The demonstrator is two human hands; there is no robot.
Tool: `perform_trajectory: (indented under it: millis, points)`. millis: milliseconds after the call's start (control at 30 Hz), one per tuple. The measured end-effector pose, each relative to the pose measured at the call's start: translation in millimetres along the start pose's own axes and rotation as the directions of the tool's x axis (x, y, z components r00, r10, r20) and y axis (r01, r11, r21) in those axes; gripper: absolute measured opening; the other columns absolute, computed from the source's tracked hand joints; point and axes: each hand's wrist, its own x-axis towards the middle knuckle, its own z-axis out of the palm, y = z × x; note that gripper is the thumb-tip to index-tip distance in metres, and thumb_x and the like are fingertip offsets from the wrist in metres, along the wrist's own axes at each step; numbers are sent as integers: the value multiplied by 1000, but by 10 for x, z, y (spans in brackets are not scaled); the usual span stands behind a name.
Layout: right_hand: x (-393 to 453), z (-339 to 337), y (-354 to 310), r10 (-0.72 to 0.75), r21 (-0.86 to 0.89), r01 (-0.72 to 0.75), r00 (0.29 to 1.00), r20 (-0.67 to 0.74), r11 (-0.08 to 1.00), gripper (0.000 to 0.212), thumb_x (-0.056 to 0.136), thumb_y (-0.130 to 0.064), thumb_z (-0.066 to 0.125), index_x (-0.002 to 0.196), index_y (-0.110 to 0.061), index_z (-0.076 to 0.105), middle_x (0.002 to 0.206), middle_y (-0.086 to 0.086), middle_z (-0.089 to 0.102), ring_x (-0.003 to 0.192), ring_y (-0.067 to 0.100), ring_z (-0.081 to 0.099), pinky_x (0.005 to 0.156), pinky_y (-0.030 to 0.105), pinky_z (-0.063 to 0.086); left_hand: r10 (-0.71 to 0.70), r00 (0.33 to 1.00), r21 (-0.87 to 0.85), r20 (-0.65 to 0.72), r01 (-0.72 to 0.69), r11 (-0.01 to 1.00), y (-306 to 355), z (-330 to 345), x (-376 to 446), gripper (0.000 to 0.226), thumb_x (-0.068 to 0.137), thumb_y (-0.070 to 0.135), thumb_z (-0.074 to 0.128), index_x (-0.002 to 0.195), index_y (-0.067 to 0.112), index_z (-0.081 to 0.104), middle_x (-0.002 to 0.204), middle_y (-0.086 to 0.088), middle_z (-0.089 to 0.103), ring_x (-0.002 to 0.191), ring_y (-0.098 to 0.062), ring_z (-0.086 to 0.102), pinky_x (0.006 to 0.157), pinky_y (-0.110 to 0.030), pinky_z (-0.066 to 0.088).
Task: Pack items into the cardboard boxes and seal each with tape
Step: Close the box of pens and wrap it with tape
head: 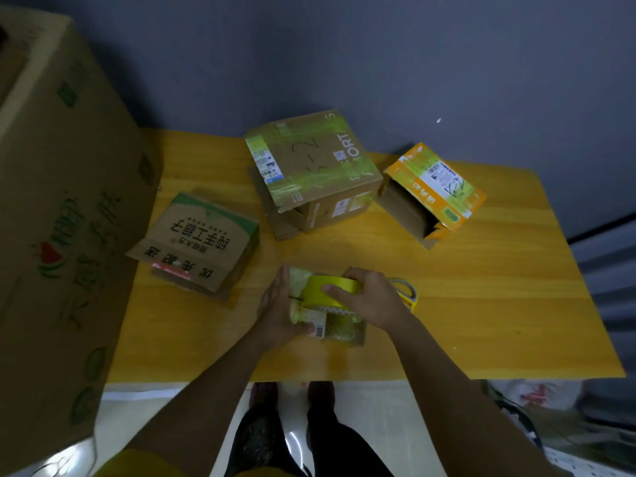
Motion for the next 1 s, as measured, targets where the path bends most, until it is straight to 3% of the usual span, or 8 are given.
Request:
perform_trajectory:
  millis: [133, 233, 400, 533, 667, 767, 833, 1000]
  points:
    - [168, -40, -21, -31, -58, 42, 982, 186, 997, 44, 78, -65, 65, 87, -22, 64, 76, -1, 59, 73, 15, 57, 61, 31, 42, -92, 984, -93, -151, 78, 993, -17, 142, -247, 138, 44, 76, 61, 143, 31, -25, 160, 4, -13, 148, -21, 3, 114, -41, 11]
    - [302, -56, -53, -25, -56, 46, 944, 328, 997, 46, 79, -65, 64, 94, -21, 61, 81, -15, 49, 79, 10, 52, 67, 26, 40, -122, 974, 32, -189, 130, 991, 47, 137, -299, 138, 53, 76, 67, 145, 31, -25, 160, 3, -12, 145, -30, 10, 110, -50, 19]
    - [360, -19, -180, -42, -143, 106, 919, 391, 984, 73, 79, -69, 60, 132, -17, 57, 123, 1, 58, 113, 18, 55, 84, 27, 42, -19, 996, 245, -82, 39, 969, 97, -93, -136, 134, 65, 59, 79, 147, 28, -23, 161, 1, -10, 147, -22, -14, 117, -48, 3]
    - [306, -110, -160, -58, -216, 154, 917, 394, 964, 54, 79, -72, 56, 89, -21, 69, 80, -1, 63, 81, 19, 61, 62, 28, 42, 30, 999, 158, -39, -23, 987, 3, -132, -124, 134, 50, 85, 64, 143, 34, -18, 161, 7, 3, 148, -15, -8, 118, -47, 14]
    - [192, -252, -11, -66, -350, 183, 945, 319, 919, 80, 80, -77, 50, 120, -9, 63, 122, 18, 62, 105, 32, 61, 88, 46, 52, 40, 996, 185, -84, -23, 983, 4, -78, -130, 126, 62, 69, 70, 153, 24, -4, 156, 19, -7, 143, -4, -10, 118, -40, 11]
    - [143, -509, 284, -60, -475, 154, 977, 207, 867, 55, 87, -69, 50, 86, -16, 63, 70, 13, 50, 62, 22, 49, 56, 34, 39, 18, 995, 142, -100, -3, 990, -1, -28, -149, 119, 65, 65, 73, 154, 29, 2, 155, 23, -8, 144, -3, -11, 118, -39, 13]
    - [136, -643, 471, 3, -524, 69, 991, 136, 849, 56, 87, -67, 51, 61, -20, 38, 59, 6, 24, 51, 19, 27, 52, 34, 24, 8, 996, 130, -91, 4, 991, 18, -10, -153, 122, 60, 77, 67, 153, 33, 1, 155, 24, -9, 144, -2, -12, 117, -38, 14]
    - [227, -615, 631, 98, -627, -7, 989, 110, 779, 60, 86, -71, 49, 97, -15, 69, 87, 10, 67, 79, 24, 62, 66, 38, 50, -16, 996, 93, -91, 24, 995, 61, -26, -130, 134, 46, 93, 54, 152, 34, -3, 154, 24, -14, 143, -3, -17, 115, -38, 17]
